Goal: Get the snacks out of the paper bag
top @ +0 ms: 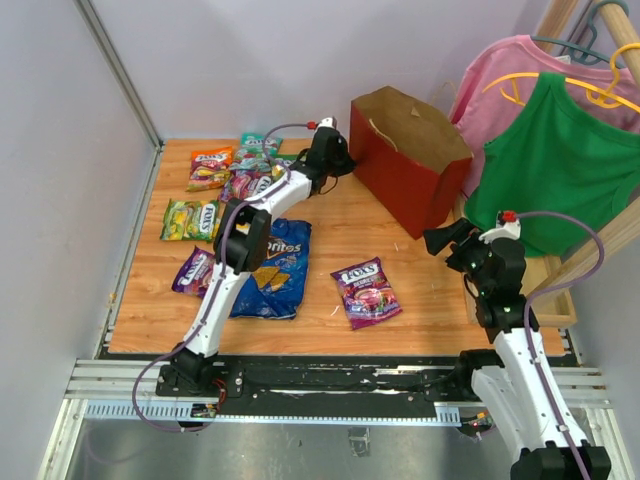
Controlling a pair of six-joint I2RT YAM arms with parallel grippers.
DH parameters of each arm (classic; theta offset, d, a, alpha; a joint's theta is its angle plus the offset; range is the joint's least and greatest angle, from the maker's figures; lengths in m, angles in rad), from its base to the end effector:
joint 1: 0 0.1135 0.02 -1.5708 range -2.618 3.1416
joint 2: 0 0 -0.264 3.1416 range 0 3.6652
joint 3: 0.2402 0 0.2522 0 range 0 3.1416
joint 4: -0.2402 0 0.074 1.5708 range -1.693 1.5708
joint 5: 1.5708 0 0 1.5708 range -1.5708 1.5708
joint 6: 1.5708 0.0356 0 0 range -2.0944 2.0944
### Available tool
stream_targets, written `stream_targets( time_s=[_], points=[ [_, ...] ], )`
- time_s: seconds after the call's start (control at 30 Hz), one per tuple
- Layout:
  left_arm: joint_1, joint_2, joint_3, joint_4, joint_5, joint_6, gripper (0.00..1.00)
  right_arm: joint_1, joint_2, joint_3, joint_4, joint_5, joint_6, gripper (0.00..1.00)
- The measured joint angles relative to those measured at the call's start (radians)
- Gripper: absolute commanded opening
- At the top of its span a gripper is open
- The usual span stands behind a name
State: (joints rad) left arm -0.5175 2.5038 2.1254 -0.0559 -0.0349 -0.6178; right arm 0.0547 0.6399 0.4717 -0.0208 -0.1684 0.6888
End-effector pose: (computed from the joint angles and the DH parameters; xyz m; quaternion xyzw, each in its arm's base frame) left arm 0.5058 -0.2865 0.1898 -0.0516 0.8412 -0.2769 0.4616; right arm 0.1664 0.0151 0.2688 0.1885 0.7464 0.2910 0.5681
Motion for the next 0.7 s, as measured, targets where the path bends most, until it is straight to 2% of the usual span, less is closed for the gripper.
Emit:
stream_targets(
  time_s=[0.23, 0.3, 0.37, 0.47, 0.53, 0.57, 0.7],
  points=[
    [0.026, 0.161, 0.212, 0.055, 0.098, -0.13, 0.01, -0.006, 0.0, -0.026, 0.056, -0.07, 0.031, 0.98],
    [0.017, 0.191, 0.245, 0.077, 0.108, -0.151, 0.05, -0.006, 0.0, -0.026, 0.064, -0.082, 0.034, 0.98],
    [0.0, 0.198, 0.248, 0.097, 0.112, -0.162, 0.19, -0.008, -0.001, -0.027, 0.071, -0.096, 0.034, 0.98],
    [-0.029, 0.198, 0.248, 0.121, 0.12, -0.169, 0.69, -0.01, -0.004, -0.027, 0.067, -0.109, 0.033, 0.98],
    [-0.043, 0.183, 0.223, 0.135, 0.114, -0.154, 0.94, -0.01, -0.016, -0.026, 0.06, -0.118, 0.029, 0.98],
    [-0.051, 0.148, 0.163, 0.14, 0.097, -0.153, 0.99, -0.01, -0.024, -0.026, 0.051, -0.12, 0.025, 0.98],
    [-0.057, -0.051, -0.122, 0.139, 0.023, -0.069, 1.0, -0.01, -0.073, -0.027, 0.006, -0.124, 0.018, 0.99]
  ],
)
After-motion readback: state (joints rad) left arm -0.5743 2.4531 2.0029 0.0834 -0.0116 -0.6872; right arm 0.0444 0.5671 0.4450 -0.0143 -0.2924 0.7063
